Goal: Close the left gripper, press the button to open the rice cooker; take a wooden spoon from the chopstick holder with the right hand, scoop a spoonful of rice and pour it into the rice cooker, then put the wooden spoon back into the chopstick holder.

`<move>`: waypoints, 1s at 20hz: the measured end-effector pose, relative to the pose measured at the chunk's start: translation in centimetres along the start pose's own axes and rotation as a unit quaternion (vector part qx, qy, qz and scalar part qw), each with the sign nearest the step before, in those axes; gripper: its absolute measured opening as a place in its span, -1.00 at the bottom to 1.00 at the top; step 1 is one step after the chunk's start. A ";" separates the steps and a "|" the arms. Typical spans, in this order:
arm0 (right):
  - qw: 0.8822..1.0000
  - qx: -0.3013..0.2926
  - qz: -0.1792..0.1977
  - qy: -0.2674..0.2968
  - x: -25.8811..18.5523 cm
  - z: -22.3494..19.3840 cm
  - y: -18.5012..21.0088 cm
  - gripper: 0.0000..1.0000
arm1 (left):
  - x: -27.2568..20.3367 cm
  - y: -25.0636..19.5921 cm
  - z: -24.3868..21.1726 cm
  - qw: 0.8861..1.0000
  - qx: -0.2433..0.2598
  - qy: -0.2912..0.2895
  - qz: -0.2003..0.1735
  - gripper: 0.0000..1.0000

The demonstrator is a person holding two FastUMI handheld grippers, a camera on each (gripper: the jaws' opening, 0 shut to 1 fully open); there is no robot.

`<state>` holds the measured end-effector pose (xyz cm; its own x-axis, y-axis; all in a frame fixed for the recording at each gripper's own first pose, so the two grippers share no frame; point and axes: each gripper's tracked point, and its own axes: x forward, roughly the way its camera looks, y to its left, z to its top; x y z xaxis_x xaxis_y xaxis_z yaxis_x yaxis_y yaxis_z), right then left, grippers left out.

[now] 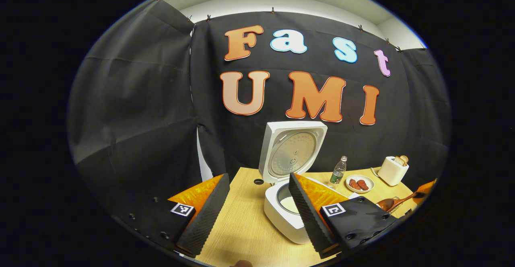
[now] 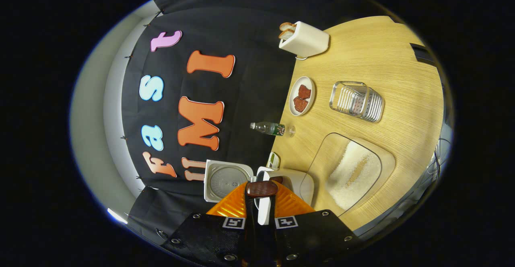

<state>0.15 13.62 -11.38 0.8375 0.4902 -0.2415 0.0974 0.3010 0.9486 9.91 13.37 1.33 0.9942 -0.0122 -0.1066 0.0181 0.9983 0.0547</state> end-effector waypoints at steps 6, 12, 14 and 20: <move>0.999 -0.009 0.035 0.028 3.8 -1.1 5.2 -0.75 | -0.2 -0.4 -0.2 1.000 -0.001 0.004 -0.008 0.99; 0.996 -0.038 0.064 0.049 8.6 -3.0 10.4 -0.75 | -0.2 0.1 -0.5 1.000 -0.007 0.008 -0.006 0.99; 0.995 -0.062 0.067 0.051 10.2 -3.5 11.9 -0.75 | -0.3 0.2 -0.6 1.000 -0.010 0.011 -0.003 0.99; 0.990 -0.103 0.075 0.058 14.0 -4.9 14.9 -0.75 | -0.1 1.7 -1.2 1.000 -0.013 0.018 0.015 0.99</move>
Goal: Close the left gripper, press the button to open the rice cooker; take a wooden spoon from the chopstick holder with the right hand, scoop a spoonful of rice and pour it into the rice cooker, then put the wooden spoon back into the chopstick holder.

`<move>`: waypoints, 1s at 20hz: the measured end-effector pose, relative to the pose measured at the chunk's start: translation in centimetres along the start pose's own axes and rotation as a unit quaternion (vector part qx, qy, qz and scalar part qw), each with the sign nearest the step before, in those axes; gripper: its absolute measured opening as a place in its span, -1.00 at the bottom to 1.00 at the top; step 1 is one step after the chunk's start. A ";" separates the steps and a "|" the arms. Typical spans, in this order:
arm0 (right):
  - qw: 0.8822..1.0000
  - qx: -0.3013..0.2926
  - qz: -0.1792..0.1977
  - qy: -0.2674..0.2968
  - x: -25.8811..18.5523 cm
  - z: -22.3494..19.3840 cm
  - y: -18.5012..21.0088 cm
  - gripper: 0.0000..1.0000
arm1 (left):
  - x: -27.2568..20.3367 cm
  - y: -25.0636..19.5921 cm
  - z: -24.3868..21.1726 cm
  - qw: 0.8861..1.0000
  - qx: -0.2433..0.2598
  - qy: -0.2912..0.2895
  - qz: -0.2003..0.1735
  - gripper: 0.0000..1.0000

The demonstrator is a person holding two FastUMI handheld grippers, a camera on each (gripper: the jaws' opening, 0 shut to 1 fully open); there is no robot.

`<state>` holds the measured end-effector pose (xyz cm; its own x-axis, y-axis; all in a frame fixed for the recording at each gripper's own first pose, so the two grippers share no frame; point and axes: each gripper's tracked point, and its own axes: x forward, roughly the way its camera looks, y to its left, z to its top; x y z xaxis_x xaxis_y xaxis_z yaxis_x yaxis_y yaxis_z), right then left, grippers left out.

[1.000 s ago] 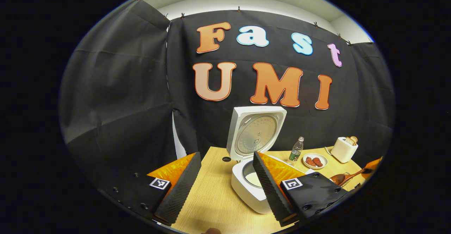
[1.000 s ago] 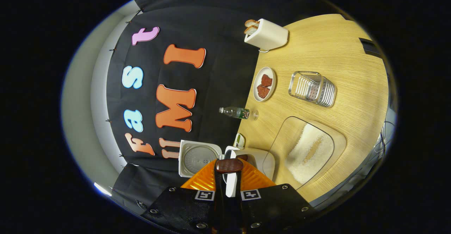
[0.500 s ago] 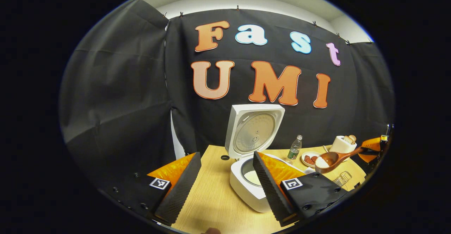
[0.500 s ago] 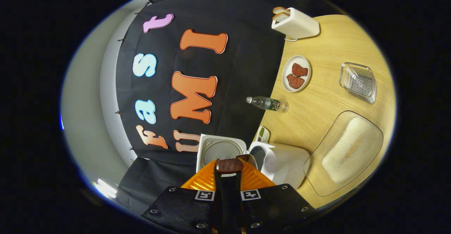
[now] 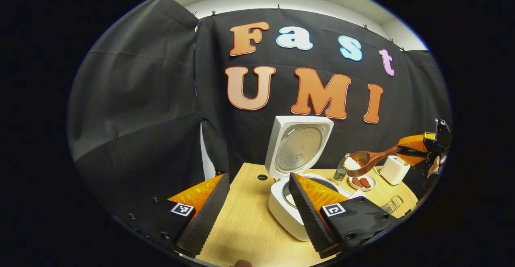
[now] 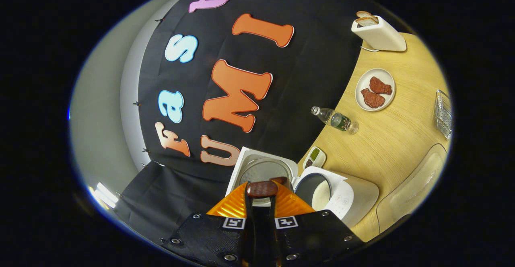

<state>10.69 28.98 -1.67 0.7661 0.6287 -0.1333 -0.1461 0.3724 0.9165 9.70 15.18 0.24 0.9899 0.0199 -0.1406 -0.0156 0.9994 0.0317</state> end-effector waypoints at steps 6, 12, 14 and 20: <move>0.998 -0.057 -0.018 0.010 2.0 -1.0 0.3 -0.75 | 0.2 2.9 -0.4 1.000 -0.004 0.006 0.019 0.99; 0.994 -0.098 -0.035 0.017 3.5 -1.6 0.0 -0.75 | 0.5 3.5 -0.2 1.000 -0.002 0.006 0.024 0.99; 0.993 -0.110 -0.040 0.017 3.7 -1.7 0.0 -0.75 | 0.5 3.5 -0.2 1.000 -0.003 0.005 0.024 0.99; 0.986 -0.154 -0.053 0.020 3.9 -1.9 -0.2 -0.75 | 0.8 3.8 -0.1 1.000 -0.002 0.003 0.023 0.99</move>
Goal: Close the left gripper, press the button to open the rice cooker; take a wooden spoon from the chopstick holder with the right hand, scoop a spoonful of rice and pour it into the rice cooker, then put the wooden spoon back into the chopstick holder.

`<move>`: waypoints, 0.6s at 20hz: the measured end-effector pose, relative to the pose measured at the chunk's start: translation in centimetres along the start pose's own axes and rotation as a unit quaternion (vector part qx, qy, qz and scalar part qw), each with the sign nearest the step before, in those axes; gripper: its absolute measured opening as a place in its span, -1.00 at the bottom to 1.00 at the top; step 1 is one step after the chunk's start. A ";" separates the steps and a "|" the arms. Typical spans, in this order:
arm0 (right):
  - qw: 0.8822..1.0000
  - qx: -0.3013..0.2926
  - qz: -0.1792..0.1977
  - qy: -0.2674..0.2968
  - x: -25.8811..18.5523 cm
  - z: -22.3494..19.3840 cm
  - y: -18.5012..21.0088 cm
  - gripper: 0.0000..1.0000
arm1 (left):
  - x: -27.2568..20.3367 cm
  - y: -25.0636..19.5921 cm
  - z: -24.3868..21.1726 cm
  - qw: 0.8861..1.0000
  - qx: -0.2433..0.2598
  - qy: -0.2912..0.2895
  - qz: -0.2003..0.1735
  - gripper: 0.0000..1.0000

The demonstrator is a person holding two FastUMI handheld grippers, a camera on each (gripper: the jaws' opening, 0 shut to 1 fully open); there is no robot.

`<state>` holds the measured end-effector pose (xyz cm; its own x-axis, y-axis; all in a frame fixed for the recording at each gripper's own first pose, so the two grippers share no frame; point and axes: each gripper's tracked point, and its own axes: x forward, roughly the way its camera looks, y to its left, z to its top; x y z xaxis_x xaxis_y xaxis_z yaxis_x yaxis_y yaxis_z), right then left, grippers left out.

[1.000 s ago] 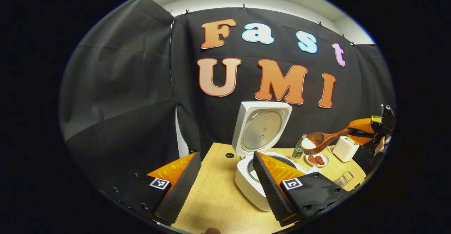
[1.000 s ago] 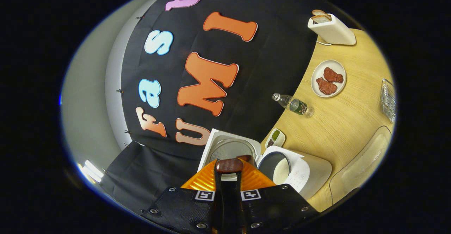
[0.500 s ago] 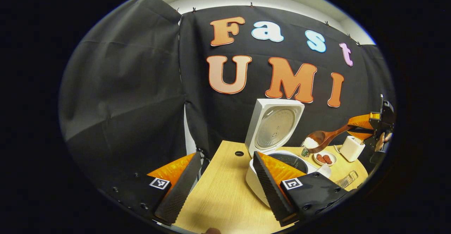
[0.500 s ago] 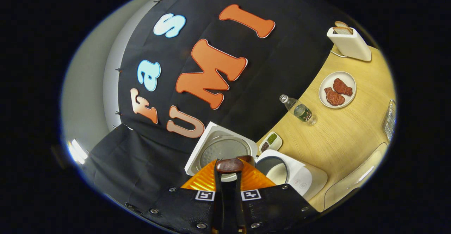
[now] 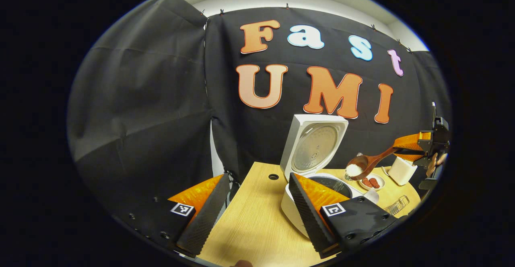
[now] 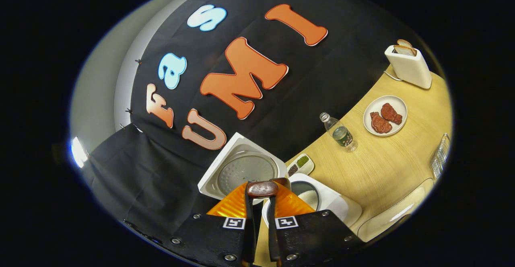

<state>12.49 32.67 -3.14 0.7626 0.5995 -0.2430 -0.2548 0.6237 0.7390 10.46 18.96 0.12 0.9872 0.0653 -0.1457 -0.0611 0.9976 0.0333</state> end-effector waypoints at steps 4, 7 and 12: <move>1.000 -0.022 -0.001 0.006 0.3 -0.4 0.2 -0.75 | 0.1 0.1 -0.1 1.000 0.000 0.001 -0.001 0.99; 0.999 -0.052 -0.005 0.010 0.3 -0.8 0.4 -0.75 | 0.1 0.1 0.1 1.000 0.001 -0.003 -0.002 0.99; 0.996 -0.089 -0.012 0.017 0.6 -1.2 0.5 -0.75 | 0.2 0.4 0.0 1.000 0.004 -0.005 0.000 0.99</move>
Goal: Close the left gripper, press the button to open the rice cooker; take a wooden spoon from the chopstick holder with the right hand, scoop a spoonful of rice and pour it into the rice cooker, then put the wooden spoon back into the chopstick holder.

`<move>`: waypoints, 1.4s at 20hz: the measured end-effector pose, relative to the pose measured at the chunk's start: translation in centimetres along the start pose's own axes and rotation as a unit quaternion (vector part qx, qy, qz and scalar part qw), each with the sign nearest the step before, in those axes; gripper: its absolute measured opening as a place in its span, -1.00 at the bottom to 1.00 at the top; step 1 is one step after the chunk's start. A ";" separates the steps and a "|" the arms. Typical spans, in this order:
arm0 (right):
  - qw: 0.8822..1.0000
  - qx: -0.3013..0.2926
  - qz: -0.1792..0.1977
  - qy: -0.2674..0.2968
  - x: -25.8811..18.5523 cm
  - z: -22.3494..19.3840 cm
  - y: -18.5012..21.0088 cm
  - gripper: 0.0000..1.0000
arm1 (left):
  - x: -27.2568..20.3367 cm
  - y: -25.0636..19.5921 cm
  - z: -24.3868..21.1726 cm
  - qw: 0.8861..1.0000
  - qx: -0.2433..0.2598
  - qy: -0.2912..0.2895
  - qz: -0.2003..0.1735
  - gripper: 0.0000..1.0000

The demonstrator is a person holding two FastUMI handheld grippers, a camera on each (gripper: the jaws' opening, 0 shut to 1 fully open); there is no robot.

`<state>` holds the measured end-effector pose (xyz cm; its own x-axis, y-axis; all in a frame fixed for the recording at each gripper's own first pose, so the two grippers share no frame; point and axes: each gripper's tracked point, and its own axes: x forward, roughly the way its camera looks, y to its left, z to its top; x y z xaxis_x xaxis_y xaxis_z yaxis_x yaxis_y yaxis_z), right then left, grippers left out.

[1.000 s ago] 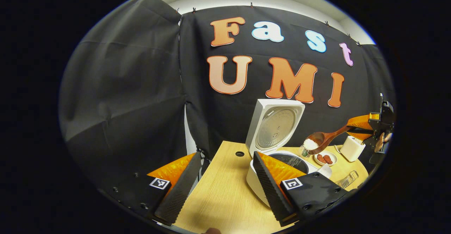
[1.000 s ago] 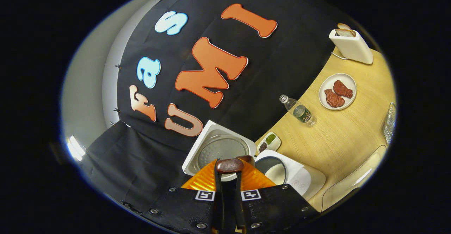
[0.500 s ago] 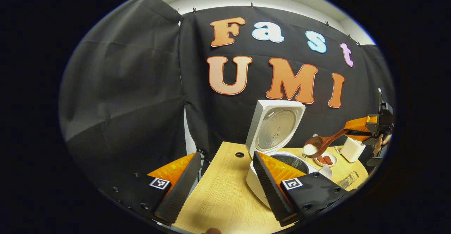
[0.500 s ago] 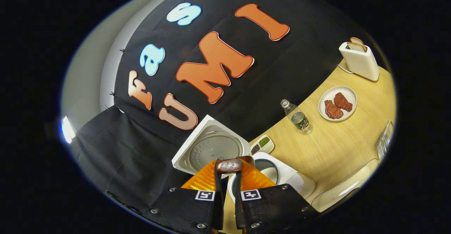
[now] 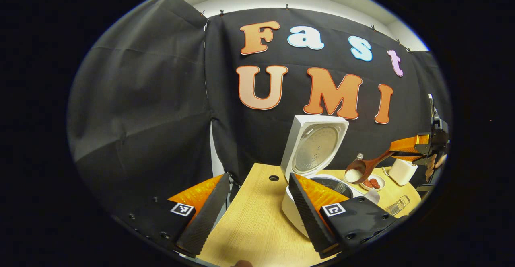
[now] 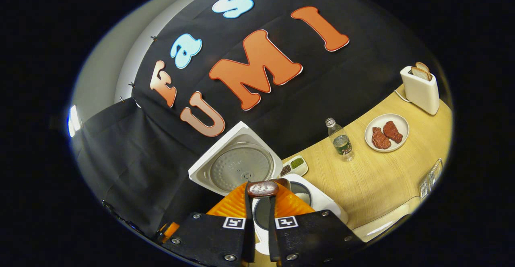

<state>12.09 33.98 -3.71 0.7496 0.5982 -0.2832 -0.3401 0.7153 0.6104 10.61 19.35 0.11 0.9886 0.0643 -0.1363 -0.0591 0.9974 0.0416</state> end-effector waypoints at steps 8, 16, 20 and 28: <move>0.998 -0.067 0.003 0.006 -0.1 -0.9 0.7 -0.75 | 0.2 -0.1 -0.2 1.000 0.002 0.003 -0.004 0.99; 0.987 -0.161 -0.004 0.006 0.1 -1.4 1.7 -0.75 | 0.4 -0.1 -0.2 1.000 0.005 0.004 -0.004 0.99; 0.979 -0.204 -0.008 0.008 0.1 -1.9 1.8 -0.75 | 0.4 -0.2 -0.3 1.000 -0.001 0.008 -0.009 1.00; 0.959 -0.282 -0.011 0.011 0.1 -2.4 2.4 -0.75 | 0.6 -0.3 -0.5 1.000 0.002 0.010 -0.010 0.99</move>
<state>9.99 36.65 -4.08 0.7501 0.5839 -0.3104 -0.5824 0.8057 0.1081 11.19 19.13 -0.52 0.9866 0.0452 -0.1566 -0.0390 0.9983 0.0425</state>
